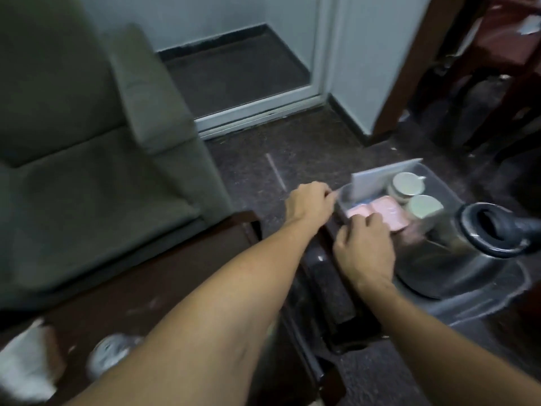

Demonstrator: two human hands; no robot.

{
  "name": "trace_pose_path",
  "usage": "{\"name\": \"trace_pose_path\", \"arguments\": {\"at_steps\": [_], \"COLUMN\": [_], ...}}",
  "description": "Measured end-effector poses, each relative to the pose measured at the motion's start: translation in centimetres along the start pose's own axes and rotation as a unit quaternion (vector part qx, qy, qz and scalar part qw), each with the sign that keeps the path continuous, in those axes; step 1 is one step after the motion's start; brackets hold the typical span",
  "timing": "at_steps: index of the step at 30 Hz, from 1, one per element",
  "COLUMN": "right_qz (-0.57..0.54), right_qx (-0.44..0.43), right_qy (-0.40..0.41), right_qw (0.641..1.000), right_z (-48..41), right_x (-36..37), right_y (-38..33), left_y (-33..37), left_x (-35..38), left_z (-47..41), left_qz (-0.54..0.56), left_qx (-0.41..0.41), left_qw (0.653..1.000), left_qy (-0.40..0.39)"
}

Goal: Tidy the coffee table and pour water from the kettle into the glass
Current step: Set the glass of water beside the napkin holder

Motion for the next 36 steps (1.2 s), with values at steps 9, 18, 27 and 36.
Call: {"name": "trace_pose_path", "arguments": {"at_steps": [9,18,27,36], "right_qz": [-0.143,-0.183,-0.137,-0.149], "right_qx": [-0.133,-0.183,-0.183,-0.162], "right_qy": [-0.052,-0.118,-0.181,-0.229], "right_qw": [0.979,0.959,0.956,0.948], "right_z": [12.5,29.0,35.3,37.1], "right_x": [1.7,5.5,12.2,19.5], "right_y": [-18.9,-32.7,-31.2,-24.5], "left_y": [-17.7,-34.1,-39.6,-41.1], "left_x": [-12.3,-23.3,-19.6,-10.1], "left_z": [13.9,31.4,39.5,42.6], "left_qz": [0.109,0.094,0.158,0.228], "left_qx": [-0.091,-0.191,-0.23,-0.3], "left_qw": [0.988,0.967,0.946,0.916], "left_qy": [0.059,0.14,0.162,0.14]}}
Point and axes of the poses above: each hand's wrist, its own z-axis away from the middle knuckle, its own x-axis out of the palm, y = z × x, the point moved 4 cm from there along -z, towards the middle knuckle, and after that the axes turned 11 degrees about x, right-handed, at the moved point
